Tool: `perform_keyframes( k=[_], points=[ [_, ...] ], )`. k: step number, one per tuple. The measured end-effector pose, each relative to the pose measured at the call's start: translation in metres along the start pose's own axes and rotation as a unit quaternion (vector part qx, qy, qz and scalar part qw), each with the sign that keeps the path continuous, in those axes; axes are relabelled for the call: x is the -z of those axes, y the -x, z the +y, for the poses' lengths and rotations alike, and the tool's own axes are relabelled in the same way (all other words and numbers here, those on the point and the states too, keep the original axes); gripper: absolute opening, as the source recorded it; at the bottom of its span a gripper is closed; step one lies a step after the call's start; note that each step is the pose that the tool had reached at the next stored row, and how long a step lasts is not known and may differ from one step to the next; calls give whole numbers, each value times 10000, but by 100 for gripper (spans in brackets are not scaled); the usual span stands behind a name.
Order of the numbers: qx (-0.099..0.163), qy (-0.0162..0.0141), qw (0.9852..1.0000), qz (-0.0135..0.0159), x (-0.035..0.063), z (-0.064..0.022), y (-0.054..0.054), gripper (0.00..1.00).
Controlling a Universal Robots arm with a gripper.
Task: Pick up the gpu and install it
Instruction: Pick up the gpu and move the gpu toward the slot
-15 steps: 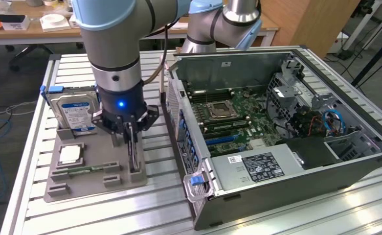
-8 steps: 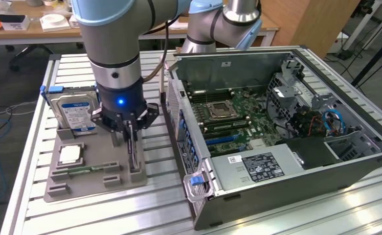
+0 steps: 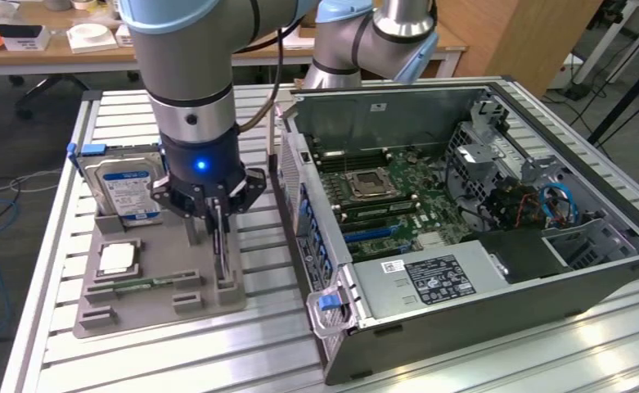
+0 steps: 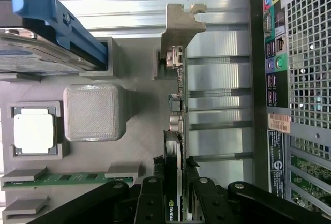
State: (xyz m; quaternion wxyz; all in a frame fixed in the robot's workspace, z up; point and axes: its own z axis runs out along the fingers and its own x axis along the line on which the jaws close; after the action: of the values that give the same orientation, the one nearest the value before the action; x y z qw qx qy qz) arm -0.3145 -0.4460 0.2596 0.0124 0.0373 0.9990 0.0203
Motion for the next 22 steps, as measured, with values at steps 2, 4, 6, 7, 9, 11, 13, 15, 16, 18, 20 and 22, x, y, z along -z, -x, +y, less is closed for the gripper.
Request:
perform_keyframes(
  k=[2,4,6,7,9,11,13,15,16,18,20,22],
  points=[
    [0,0,10000,0,21,1,0,26],
    [0,0,10000,0,40,2,1,26],
    [0,0,10000,0,54,2,1,26],
    [0,0,10000,0,60,3,1,26],
    [0,0,10000,0,71,3,2,26],
    [0,0,10000,1,84,3,2,26],
    [0,0,10000,0,99,4,3,26],
    [0,0,10000,0,112,5,3,26],
    [0,0,10000,0,119,5,3,26],
    [0,0,10000,0,134,6,3,26],
    [0,0,10000,0,150,6,3,26],
    [0,0,10000,0,162,7,4,26]
  ],
)
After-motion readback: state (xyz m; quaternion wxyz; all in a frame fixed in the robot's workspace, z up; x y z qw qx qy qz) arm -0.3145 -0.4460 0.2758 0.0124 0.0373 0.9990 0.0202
